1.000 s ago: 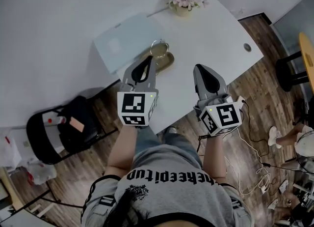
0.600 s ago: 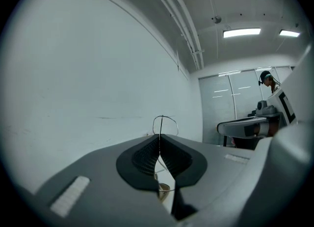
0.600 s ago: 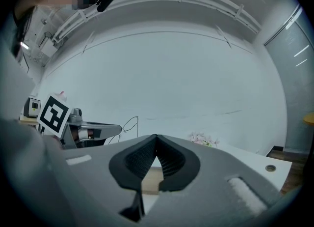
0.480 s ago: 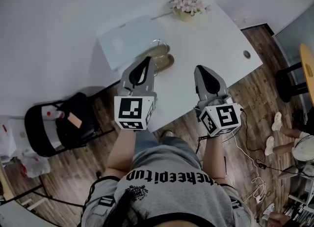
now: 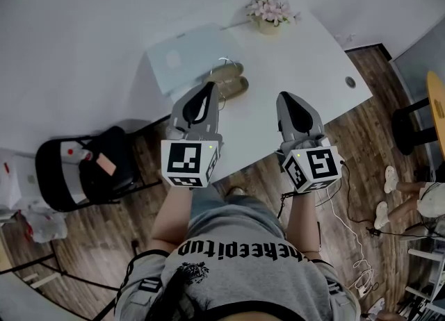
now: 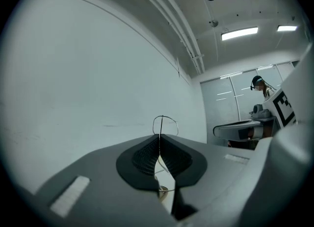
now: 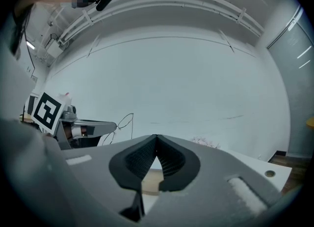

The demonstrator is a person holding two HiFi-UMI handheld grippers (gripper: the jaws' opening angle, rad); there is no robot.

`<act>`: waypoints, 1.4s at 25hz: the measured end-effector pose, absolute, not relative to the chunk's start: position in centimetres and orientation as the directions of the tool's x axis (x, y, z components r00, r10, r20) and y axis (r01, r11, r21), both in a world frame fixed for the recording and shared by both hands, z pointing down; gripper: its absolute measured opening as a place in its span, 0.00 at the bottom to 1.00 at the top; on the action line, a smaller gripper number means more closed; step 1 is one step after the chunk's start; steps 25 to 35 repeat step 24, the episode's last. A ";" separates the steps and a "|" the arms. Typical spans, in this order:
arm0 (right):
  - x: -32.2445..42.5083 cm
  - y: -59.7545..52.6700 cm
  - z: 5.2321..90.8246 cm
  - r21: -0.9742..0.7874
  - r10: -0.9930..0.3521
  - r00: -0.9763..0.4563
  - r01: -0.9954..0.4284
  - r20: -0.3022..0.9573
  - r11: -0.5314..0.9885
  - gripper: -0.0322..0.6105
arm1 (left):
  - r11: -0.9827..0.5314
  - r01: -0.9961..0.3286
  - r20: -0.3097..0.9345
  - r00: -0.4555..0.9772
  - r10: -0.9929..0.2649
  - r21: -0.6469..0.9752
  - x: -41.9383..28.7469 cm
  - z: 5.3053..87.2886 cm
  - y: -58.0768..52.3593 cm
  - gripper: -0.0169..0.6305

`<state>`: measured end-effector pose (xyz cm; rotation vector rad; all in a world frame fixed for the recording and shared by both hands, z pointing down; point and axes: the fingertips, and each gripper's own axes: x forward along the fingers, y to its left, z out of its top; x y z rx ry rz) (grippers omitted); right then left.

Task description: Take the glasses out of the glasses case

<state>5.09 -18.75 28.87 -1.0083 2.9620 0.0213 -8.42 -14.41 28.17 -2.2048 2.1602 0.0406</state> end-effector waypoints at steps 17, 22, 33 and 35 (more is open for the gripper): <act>6.7 -17.4 28.4 0.014 -0.602 -0.798 -0.603 -0.037 0.798 0.05 | -0.018 -1.000 -0.100 0.020 -0.995 -0.023 -6.3 26.9 -12.6 0.06; 7.3 -17.3 28.5 0.012 -0.602 -0.797 -0.603 -0.038 0.798 0.05 | -0.014 -1.000 -0.116 0.017 -0.993 -0.023 -5.8 26.3 -12.3 0.07; 7.6 -17.2 28.5 0.011 -0.603 -0.797 -0.603 -0.040 0.797 0.05 | -0.013 -1.000 -0.120 0.016 -0.993 -0.023 -5.6 26.2 -12.1 0.07; 7.6 -17.2 28.5 0.011 -0.603 -0.797 -0.603 -0.040 0.797 0.05 | -0.013 -1.000 -0.120 0.016 -0.993 -0.023 -5.6 26.2 -12.1 0.07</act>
